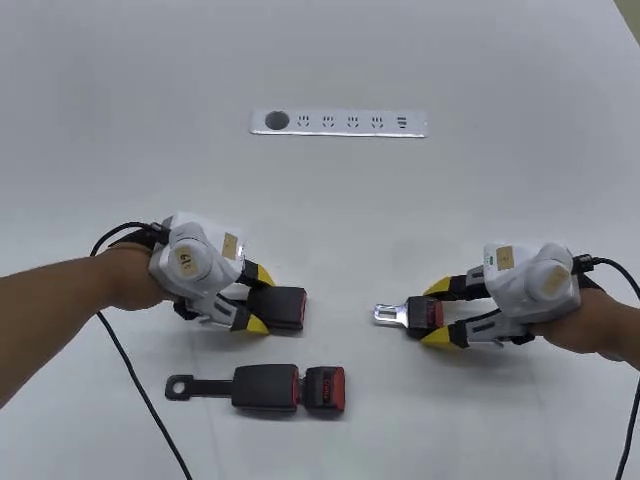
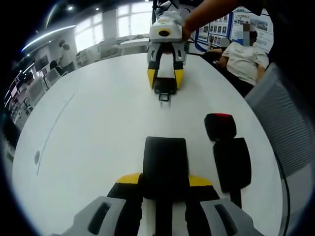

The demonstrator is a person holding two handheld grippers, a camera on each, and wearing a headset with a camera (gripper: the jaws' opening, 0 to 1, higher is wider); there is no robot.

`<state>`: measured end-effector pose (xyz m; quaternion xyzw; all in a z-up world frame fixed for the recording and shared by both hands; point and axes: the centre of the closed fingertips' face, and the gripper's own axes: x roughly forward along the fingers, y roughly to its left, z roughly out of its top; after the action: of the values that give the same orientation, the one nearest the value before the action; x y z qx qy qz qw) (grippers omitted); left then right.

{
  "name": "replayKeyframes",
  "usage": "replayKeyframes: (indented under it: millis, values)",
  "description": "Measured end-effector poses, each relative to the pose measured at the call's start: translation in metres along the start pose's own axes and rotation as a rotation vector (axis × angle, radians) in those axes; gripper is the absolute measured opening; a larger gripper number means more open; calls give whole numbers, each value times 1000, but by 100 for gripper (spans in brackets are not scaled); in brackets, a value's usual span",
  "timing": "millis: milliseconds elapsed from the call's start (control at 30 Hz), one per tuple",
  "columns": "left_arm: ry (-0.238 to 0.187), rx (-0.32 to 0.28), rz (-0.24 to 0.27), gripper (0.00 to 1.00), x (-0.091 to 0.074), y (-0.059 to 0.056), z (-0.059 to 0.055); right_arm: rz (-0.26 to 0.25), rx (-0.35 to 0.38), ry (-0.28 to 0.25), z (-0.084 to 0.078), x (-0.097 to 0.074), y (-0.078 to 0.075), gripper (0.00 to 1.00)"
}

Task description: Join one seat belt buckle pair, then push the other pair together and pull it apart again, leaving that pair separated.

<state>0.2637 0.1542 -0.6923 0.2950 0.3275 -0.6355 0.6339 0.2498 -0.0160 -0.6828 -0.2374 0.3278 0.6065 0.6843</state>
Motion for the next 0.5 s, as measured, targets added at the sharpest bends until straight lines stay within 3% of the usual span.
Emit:
replayKeyframes:
  millis: [500]
  values:
    - [6, -9, 13, 34, -2, -2, 2, 26, -24, -35, 22, 19, 4, 34]
